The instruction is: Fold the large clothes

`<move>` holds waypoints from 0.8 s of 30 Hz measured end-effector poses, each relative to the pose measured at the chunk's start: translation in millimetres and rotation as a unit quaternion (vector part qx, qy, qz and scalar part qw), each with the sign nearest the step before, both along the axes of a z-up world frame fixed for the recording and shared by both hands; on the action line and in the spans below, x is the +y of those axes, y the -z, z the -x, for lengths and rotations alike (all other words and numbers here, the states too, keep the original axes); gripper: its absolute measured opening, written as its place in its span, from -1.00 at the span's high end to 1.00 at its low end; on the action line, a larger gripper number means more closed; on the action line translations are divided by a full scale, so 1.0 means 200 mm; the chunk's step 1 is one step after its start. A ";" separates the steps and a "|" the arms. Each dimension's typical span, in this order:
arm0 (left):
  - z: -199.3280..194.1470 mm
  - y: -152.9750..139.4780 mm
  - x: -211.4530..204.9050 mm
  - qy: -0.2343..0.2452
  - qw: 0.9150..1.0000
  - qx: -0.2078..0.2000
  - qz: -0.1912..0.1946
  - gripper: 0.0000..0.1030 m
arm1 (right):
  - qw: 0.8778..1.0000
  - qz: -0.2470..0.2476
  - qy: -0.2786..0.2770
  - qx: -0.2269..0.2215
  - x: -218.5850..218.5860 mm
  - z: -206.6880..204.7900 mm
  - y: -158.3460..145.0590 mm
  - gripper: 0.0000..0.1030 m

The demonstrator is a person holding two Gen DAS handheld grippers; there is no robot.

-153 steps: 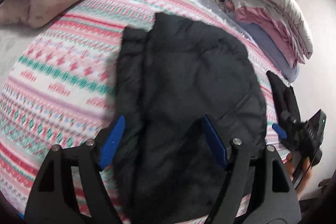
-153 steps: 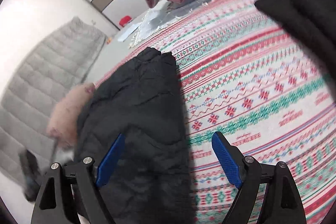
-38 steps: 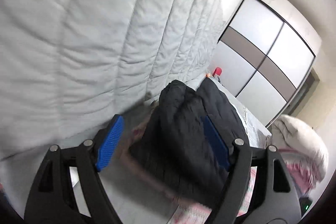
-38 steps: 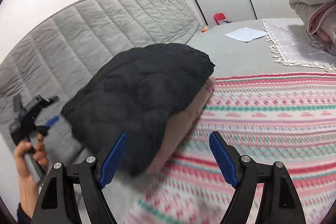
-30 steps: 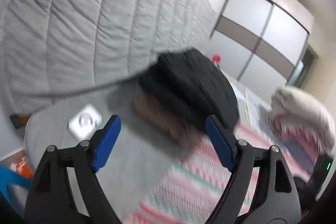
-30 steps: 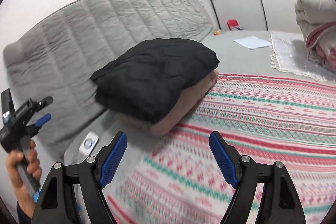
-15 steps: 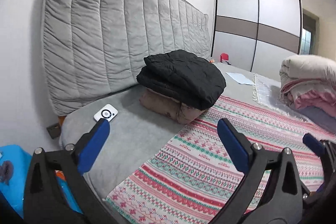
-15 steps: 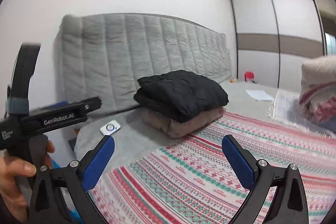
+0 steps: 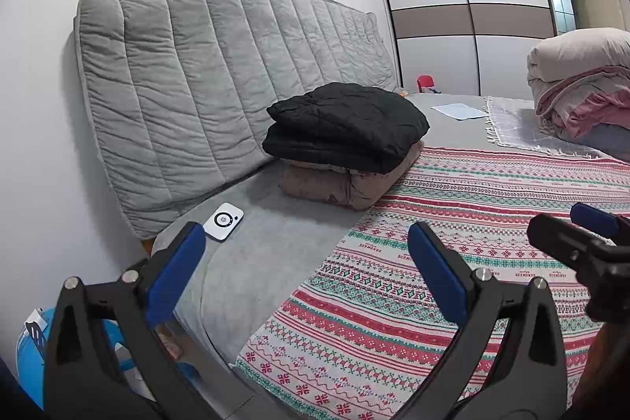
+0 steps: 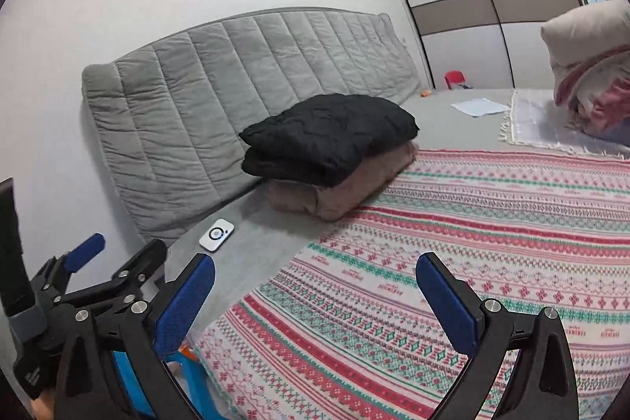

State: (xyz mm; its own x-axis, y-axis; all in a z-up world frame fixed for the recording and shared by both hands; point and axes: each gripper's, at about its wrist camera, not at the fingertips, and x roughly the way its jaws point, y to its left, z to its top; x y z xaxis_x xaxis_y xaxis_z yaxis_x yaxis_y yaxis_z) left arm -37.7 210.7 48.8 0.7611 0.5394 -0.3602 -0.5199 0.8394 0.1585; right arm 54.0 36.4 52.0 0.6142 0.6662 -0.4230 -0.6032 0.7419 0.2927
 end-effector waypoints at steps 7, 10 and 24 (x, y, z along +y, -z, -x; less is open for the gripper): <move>0.00 0.04 0.00 0.001 1.000 0.010 0.006 -0.98 | 1.000 -0.001 0.015 -0.007 -0.07 0.00 0.01 -1.00; 0.00 0.04 0.01 0.006 1.000 0.010 0.019 -0.98 | 1.000 -0.002 0.021 -0.006 -0.08 -0.01 0.01 -1.00; -0.02 0.06 -0.05 0.016 1.000 0.017 0.019 -0.98 | 0.999 0.028 0.018 -0.027 -0.02 0.02 0.03 -1.00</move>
